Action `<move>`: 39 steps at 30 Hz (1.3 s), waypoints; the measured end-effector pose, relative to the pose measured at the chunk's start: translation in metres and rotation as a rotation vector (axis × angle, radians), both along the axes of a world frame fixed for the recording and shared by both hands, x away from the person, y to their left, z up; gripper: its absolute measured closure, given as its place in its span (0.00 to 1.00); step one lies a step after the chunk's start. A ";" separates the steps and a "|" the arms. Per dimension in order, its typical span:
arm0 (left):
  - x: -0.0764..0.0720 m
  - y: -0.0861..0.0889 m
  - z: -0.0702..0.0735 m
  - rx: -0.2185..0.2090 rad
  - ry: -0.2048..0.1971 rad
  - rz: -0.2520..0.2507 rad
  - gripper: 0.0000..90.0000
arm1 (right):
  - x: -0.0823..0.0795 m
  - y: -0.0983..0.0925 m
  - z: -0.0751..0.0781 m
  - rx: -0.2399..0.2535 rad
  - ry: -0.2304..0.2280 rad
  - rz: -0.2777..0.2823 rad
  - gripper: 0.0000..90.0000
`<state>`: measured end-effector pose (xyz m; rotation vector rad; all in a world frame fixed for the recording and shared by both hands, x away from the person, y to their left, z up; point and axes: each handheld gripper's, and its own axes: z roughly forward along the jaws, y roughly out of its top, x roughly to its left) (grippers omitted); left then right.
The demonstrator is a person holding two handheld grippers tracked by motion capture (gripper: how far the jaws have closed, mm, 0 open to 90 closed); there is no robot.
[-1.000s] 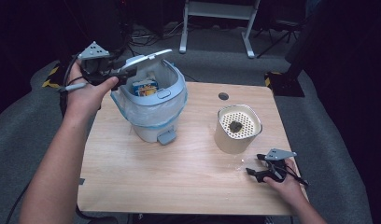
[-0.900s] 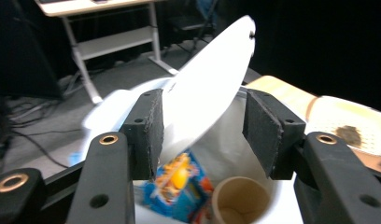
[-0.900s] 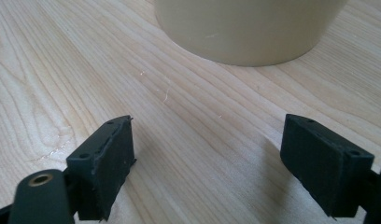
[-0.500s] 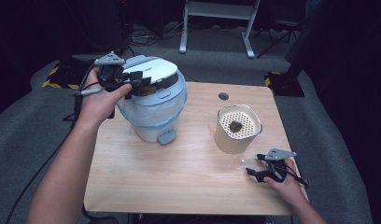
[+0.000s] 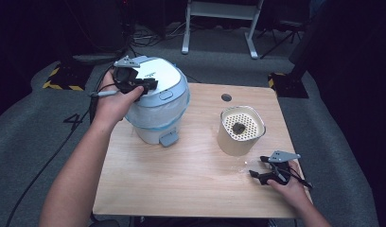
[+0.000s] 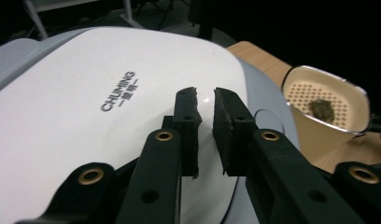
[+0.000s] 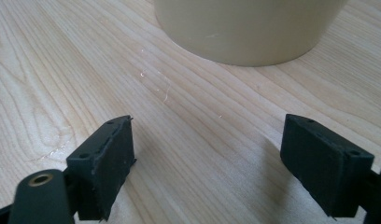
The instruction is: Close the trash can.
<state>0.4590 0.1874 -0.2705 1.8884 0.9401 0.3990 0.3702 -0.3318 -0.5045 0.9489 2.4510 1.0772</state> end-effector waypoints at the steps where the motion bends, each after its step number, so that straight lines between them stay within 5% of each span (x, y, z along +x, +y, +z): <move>1: 0.000 -0.001 0.000 0.005 0.004 0.000 0.90 | 0.000 0.000 0.000 0.000 0.000 0.000 0.19; 6: 0.002 -0.004 0.000 0.021 -0.007 -0.011 0.99 | 0.000 0.000 0.000 0.000 0.000 0.000 0.19; 17: 0.001 -0.012 0.001 0.030 0.015 -0.015 1.00 | 0.000 0.000 0.000 0.000 0.000 0.000 0.19; 22: 0.000 -0.016 0.003 0.074 0.000 -0.011 1.00 | 0.000 0.000 0.000 0.000 0.000 0.000 0.19; 23: 0.000 -0.017 0.002 0.112 0.004 -0.009 1.00 | 0.000 0.000 0.000 0.000 0.000 0.000 0.19; 29: 0.001 -0.016 -0.002 0.076 -0.032 0.005 1.00 | 0.000 0.000 0.000 0.001 0.001 0.002 0.20; 32: 0.000 -0.017 -0.004 0.004 -0.074 -0.009 0.65 | 0.000 0.000 0.000 0.001 0.001 0.002 0.20; 35: -0.009 -0.020 0.000 -0.034 -0.097 -0.048 0.55 | 0.000 0.000 0.000 0.001 0.000 0.002 0.20; 39: -0.028 -0.029 0.004 -0.033 -0.127 -0.103 0.47 | 0.000 0.000 0.000 0.001 0.000 0.002 0.20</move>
